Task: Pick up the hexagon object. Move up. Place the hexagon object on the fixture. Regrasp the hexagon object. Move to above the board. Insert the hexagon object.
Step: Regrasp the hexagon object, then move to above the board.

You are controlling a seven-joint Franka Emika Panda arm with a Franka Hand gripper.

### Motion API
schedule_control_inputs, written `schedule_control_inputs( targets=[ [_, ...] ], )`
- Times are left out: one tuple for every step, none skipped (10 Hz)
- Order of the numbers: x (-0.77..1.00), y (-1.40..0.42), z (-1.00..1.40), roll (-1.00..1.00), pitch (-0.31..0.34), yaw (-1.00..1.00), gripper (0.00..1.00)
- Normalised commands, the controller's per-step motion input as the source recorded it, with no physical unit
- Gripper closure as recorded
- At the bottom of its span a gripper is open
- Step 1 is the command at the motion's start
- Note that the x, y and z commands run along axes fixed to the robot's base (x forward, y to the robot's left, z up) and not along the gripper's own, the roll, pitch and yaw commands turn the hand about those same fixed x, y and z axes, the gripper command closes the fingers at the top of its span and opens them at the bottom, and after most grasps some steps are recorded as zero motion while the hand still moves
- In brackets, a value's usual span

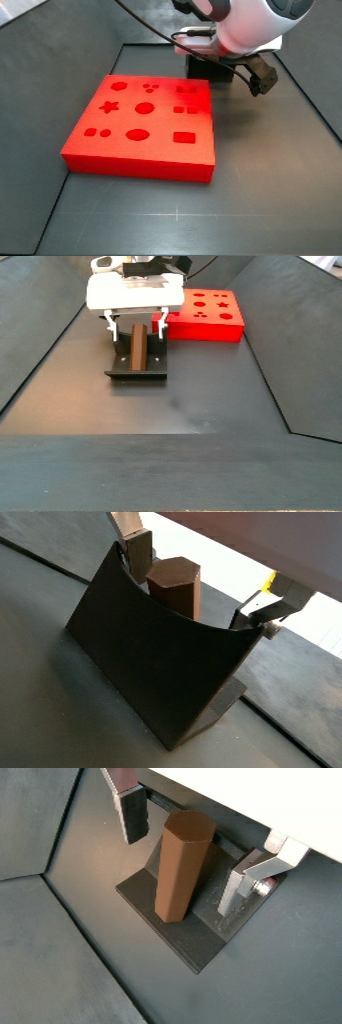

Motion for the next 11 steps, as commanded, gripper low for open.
schedule_control_inputs(
  targets=[
    [0.02,-0.02,-0.17,0.05,0.026,0.03,0.00],
    [0.02,-0.02,-0.17,0.05,0.026,0.03,0.00],
    [0.00,0.00,0.00,0.00,0.000,0.00,1.00],
    [0.14,0.03,1.00,-0.38,-0.058,0.02,1.00],
    [0.13,0.03,1.00,-0.38,-0.049,0.01,1.00],
    [0.13,0.04,1.00,-0.34,-0.036,-0.01,1.00],
    [0.12,0.04,1.00,-0.27,-0.039,-0.02,1.00],
    [0.11,0.03,1.00,-0.19,-0.042,-0.03,1.00],
    [0.10,0.04,1.00,-0.15,-0.032,-0.03,1.00],
    [0.10,0.03,1.00,-0.11,-0.013,-0.04,1.00],
    [0.09,0.03,1.00,-0.09,0.007,-0.04,1.00]
  ],
)
